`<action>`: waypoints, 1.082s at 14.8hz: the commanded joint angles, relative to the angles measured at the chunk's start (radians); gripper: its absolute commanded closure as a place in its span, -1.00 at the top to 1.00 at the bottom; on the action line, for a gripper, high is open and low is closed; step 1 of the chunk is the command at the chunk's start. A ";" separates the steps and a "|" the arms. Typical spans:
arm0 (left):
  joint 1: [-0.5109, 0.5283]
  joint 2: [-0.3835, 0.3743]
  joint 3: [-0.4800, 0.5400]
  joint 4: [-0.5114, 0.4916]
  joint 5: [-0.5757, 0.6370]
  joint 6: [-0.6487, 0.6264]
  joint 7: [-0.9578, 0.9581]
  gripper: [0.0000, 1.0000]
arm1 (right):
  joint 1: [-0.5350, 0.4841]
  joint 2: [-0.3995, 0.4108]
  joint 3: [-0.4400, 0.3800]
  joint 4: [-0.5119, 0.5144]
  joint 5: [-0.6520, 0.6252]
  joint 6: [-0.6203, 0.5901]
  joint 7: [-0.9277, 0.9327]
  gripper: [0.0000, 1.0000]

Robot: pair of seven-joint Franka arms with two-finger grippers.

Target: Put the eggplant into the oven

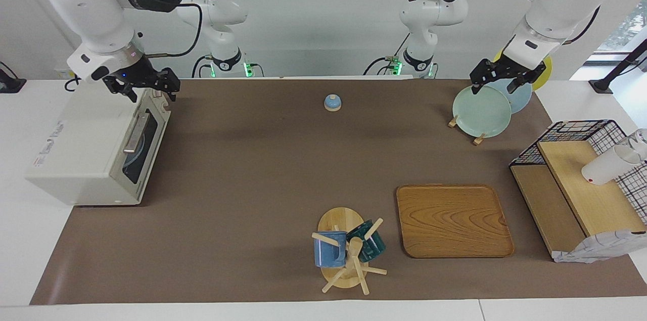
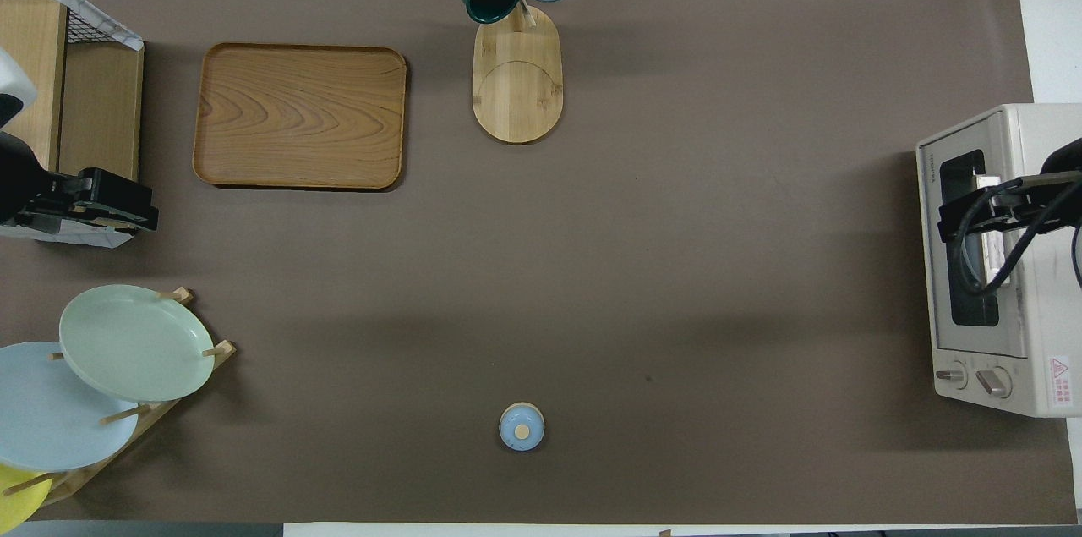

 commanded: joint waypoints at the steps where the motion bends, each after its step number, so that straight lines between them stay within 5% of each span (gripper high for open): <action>1: 0.008 -0.014 -0.001 -0.010 -0.012 0.000 0.002 1.00 | 0.009 -0.020 -0.007 -0.021 0.023 0.020 0.014 1.00; 16: 0.008 -0.014 -0.001 -0.010 -0.012 0.000 0.000 1.00 | 0.015 -0.002 -0.020 -0.001 0.025 0.030 0.014 1.00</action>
